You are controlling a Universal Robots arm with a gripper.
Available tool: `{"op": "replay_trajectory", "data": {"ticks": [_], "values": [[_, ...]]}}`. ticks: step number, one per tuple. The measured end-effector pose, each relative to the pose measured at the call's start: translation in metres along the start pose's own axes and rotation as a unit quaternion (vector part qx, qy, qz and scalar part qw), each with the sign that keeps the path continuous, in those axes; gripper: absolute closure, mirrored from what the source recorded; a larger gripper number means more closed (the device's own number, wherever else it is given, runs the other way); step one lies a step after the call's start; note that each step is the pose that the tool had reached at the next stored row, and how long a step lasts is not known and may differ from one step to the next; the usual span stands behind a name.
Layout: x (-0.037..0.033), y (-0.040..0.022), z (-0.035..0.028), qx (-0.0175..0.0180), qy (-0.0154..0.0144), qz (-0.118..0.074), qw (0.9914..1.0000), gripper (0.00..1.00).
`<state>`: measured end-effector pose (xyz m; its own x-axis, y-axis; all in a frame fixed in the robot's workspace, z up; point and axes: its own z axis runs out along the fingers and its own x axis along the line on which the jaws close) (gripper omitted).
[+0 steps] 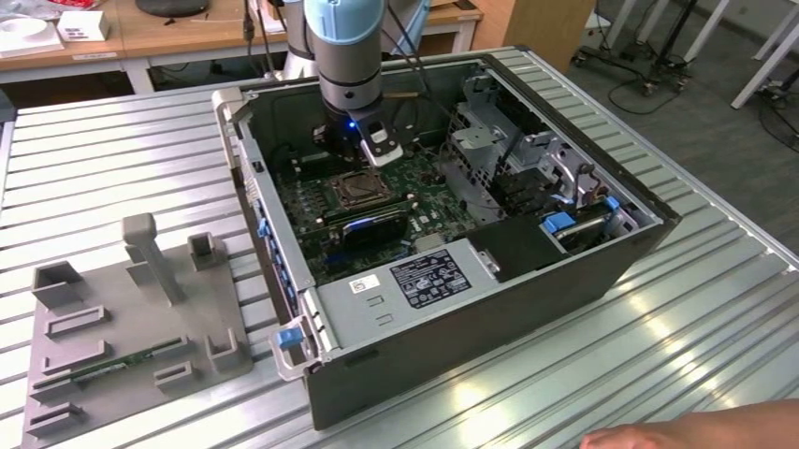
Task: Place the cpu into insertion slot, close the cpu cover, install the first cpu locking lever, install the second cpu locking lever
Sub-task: 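Install the first cpu locking lever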
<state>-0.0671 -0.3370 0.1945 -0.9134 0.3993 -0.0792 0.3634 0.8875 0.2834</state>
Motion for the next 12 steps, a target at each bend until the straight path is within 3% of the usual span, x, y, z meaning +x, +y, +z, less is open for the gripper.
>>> {"op": "replay_trajectory", "data": {"ticks": [1, 3, 12], "values": [[0.0003, 0.0001, 0.0006, 0.0037, -0.0013, -0.001, 0.99999, 0.89], [0.0011, 0.0015, 0.0018, 0.007, -0.0027, -0.001, 0.99997, 0.89], [0.0044, 0.0087, 0.0042, 0.0087, -0.0034, -0.002, 0.99996, 0.89]]}}
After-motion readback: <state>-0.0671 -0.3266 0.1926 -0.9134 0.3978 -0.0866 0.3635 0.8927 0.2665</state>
